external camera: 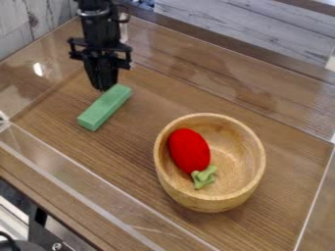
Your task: Put the green block in the brown bowl
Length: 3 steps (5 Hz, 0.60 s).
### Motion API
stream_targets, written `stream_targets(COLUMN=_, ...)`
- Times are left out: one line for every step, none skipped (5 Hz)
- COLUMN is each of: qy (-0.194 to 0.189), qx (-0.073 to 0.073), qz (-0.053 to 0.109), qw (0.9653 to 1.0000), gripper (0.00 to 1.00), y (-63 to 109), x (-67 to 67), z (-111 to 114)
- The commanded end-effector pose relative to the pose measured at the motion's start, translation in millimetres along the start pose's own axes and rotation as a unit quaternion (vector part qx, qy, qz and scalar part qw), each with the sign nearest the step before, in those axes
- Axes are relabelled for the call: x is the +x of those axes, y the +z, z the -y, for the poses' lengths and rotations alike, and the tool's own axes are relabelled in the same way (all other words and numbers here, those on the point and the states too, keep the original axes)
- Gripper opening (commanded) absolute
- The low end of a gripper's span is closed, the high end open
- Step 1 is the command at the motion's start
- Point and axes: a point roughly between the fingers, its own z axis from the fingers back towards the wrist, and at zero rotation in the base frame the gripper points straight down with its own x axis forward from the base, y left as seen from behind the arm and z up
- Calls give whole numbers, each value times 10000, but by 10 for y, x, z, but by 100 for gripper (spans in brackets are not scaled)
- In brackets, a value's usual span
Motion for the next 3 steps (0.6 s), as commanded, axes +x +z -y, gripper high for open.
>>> stream_targets(qy=14, qx=135, qz=315, qw=9994, gripper=0, y=148, x=16, z=59)
stream_targets(qy=51, qx=146, qz=332, qw=9993, gripper=0, y=123, x=-9, z=116)
stream_targets(qy=89, qx=178, qz=434, qw=9989, gripper=0, y=331, x=-10, z=177)
